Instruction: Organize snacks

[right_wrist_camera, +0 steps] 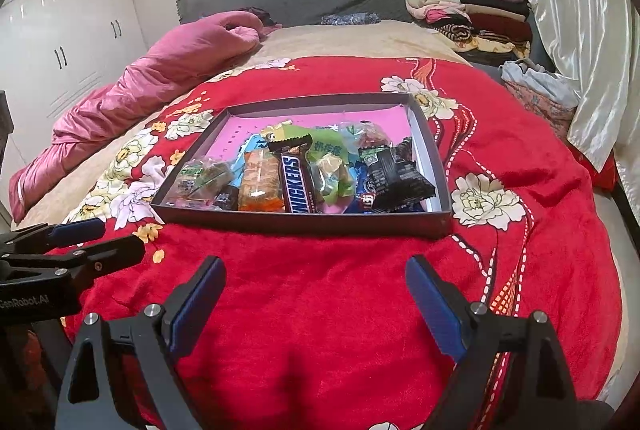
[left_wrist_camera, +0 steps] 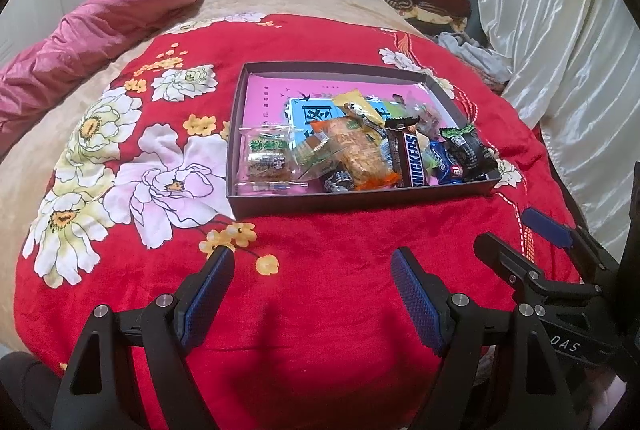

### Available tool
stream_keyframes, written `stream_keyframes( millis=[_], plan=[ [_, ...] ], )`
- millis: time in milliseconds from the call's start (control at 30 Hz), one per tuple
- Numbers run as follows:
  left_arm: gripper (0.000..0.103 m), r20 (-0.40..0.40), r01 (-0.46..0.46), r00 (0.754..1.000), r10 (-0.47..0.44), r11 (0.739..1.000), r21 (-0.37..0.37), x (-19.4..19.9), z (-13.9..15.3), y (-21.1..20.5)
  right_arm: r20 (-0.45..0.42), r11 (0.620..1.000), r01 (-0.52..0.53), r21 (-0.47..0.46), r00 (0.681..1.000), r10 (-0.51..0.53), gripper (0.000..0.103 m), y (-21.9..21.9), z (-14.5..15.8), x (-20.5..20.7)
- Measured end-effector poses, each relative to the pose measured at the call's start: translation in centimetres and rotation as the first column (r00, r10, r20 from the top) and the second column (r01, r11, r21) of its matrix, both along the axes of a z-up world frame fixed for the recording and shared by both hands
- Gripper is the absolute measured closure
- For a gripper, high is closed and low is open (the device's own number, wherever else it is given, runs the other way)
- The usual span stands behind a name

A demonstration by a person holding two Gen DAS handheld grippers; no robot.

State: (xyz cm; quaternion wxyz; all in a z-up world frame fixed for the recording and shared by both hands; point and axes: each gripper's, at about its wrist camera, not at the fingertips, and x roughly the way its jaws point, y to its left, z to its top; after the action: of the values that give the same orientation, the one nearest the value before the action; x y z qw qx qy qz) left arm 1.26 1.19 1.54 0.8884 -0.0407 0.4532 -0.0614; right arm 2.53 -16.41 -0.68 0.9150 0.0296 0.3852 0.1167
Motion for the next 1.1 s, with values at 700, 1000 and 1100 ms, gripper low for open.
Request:
stream_keyframes(
  millis=[700,1000,1100],
  plan=[
    [0.021,-0.001,-0.01,1.0,0.01,1.0,0.022,-0.05,0.0,-0.05,0.002,1.0,0.009,-0.001,1.0,-0.009,0.009,-0.27,0.06,0.09],
    [0.021,-0.022,-0.012,1.0,0.012,1.0,0.015,0.2,-0.48,-0.04,0.001,1.0,0.017,0.001,1.0,-0.017,0.008,-0.51,-0.01,0.2],
    [0.021,-0.037,-0.019,0.999,0.019,1.0,0.01,0.48,-0.8,0.11,0.001,1.0,0.022,0.002,1.0,-0.022,0.008,-0.63,-0.03,0.22]
  ],
)
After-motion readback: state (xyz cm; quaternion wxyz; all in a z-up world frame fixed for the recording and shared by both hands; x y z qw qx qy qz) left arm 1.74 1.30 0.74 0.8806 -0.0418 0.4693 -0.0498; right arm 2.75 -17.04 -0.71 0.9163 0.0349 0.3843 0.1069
